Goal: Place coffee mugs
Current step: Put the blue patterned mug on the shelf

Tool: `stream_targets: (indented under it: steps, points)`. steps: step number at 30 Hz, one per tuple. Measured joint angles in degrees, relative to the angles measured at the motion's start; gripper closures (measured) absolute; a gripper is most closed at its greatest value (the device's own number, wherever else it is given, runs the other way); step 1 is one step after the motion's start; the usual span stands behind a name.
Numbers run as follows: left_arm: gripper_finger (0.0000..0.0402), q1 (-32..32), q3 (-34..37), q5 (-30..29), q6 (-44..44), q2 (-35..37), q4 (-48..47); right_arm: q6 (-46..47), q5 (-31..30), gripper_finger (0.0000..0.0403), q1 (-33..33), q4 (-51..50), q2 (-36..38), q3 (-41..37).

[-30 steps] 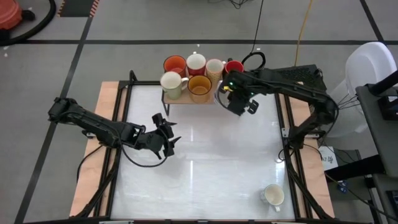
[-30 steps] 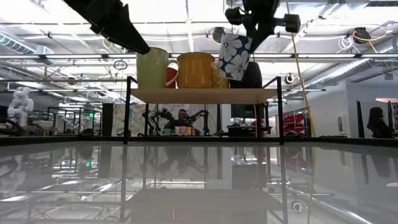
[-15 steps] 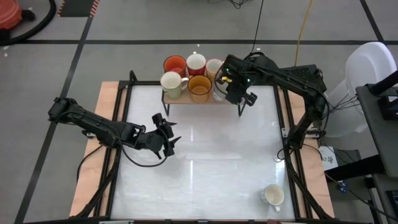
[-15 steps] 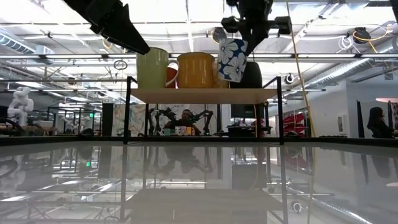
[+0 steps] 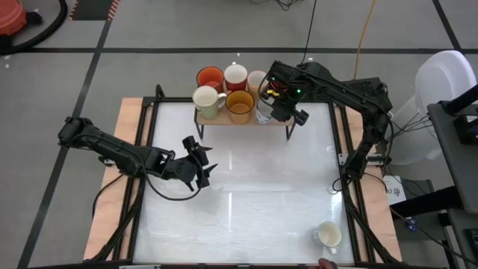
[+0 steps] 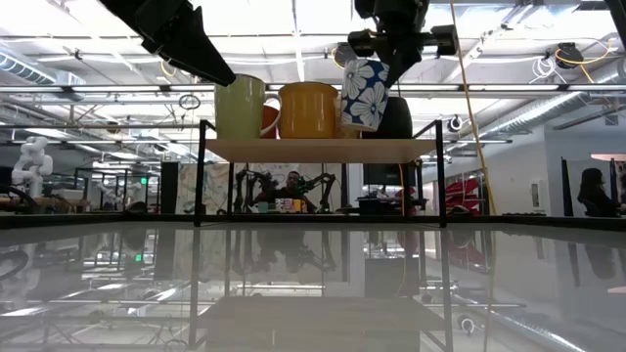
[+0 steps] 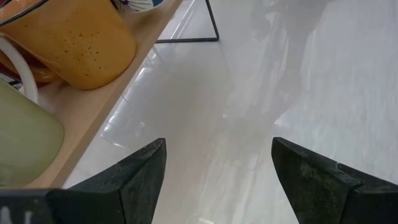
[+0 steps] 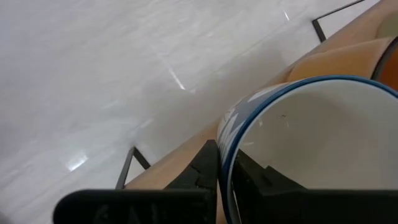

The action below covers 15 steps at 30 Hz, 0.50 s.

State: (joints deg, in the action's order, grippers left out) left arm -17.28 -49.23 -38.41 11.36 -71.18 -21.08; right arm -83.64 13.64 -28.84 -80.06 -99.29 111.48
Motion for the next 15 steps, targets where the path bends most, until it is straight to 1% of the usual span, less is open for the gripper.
stream_targets:
  steps: [9, 15]
  points:
    - [0.0110, 0.00, 0.00, 0.00, 0.15, 0.00, 0.02, 0.39, -0.01, 0.0393, -0.02, 1.93, 0.02, -0.02]
    - [0.0110, -0.02, 0.00, 1.20, 0.39, 0.00, -0.10, 1.85, -0.04, 0.0391, 0.35, 4.00, 0.01, -2.05]
